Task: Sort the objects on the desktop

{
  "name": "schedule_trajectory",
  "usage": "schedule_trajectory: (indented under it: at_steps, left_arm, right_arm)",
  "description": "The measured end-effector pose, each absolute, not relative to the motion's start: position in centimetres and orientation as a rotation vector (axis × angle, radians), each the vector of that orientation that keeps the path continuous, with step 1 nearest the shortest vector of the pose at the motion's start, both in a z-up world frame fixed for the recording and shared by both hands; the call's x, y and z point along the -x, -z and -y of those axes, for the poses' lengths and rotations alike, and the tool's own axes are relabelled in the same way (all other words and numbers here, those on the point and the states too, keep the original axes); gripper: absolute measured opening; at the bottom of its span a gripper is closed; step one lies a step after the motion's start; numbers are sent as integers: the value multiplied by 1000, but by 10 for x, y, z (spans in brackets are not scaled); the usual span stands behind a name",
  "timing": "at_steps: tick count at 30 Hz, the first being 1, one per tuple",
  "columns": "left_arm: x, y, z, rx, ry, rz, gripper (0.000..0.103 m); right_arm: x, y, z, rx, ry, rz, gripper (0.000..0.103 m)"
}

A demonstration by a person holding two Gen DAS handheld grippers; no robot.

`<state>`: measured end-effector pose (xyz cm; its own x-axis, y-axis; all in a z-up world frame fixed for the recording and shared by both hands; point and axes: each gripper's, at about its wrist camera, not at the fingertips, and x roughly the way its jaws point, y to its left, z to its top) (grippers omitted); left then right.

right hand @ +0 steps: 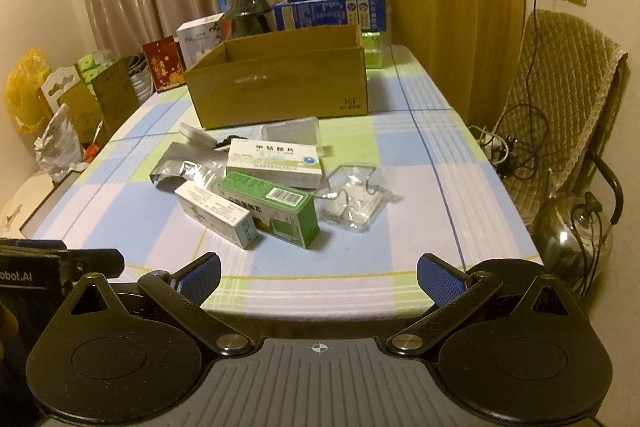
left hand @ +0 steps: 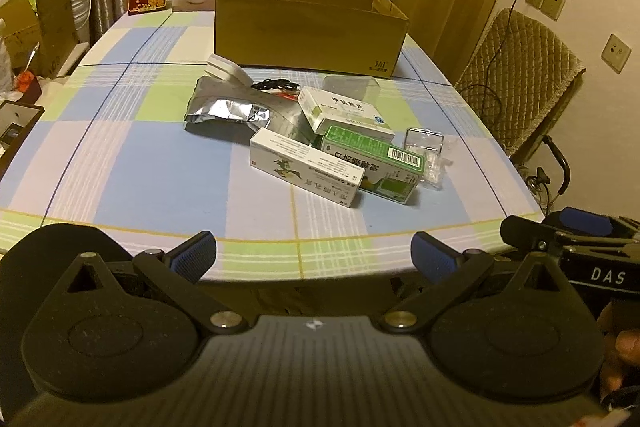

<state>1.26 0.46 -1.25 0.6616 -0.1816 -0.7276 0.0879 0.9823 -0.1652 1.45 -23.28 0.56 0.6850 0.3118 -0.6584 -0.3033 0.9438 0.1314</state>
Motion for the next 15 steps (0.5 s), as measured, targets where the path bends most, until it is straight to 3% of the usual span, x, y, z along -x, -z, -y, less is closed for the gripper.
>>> schedule_trajectory:
  at_steps: [15]
  left_arm:
    - [-59,10,-10,2,272,-859,102]
  right_arm:
    - [-65,0,215,135,-467,-778,101]
